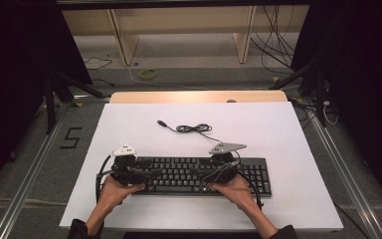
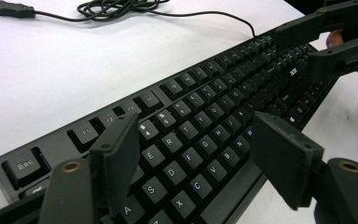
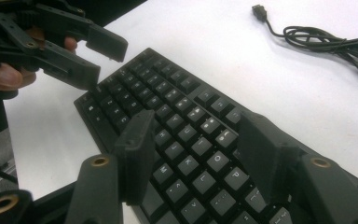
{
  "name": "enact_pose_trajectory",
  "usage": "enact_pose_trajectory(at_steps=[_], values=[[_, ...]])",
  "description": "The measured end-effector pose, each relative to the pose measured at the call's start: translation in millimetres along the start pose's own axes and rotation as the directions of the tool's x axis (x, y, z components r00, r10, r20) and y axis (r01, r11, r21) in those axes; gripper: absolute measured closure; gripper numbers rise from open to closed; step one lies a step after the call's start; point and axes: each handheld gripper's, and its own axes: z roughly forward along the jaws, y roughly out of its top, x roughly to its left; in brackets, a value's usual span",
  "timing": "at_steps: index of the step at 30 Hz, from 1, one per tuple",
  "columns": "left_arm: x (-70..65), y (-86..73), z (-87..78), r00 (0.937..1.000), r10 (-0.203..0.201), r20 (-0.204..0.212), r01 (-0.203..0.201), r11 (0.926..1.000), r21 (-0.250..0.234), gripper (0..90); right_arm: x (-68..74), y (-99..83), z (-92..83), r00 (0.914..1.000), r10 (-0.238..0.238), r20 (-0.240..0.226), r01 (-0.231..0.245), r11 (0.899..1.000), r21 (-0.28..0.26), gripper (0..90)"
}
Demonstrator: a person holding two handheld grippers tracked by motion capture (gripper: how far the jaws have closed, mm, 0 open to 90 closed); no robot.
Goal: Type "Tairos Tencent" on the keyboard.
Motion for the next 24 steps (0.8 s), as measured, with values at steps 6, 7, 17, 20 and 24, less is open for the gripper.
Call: enact_pose_trajectory(at_steps=[6, 7, 17, 20, 24], values=[[-2.2, 3.5, 4.6, 1.0000, 0.006, 0.003, -0.006, 0.9999, 0.010, 33.1, 0.0, -3.5, -7.3, 1.0000, -0.002, 0.003, 0.002, 1.000, -0.022, 45.0], [-2.1, 4.4, 5.2, 0.9999, 0.012, 0.005, -0.012, 0.9998, 0.014, 33.2, 0.1, -4.2, -8.2, 1.0000, 0.002, 0.003, -0.002, 1.000, -0.022, 44.7], [-5.0, 9.9, 17.2, 0.9996, 0.024, 0.012, -0.025, 0.9980, 0.058, 35.2, -0.4, -11.0, -15.6, 0.9999, -0.002, 0.012, 0.002, 1.000, -0.028, 41.2], [-5.0, 10.7, 22.2, 0.9995, 0.032, 0.003, -0.033, 0.9959, 0.084, 36.9, -1.6, -13.4, -17.8, 0.9999, 0.005, 0.014, -0.004, 1.000, -0.026, 40.9], [-4.0, 10.8, 27.8, 0.9995, 0.032, -0.006, -0.031, 0.9933, 0.111, 43.5, -2.1, -16.0, -20.5, 0.9999, 0.004, 0.014, -0.004, 1.000, -0.024, 40.7]])
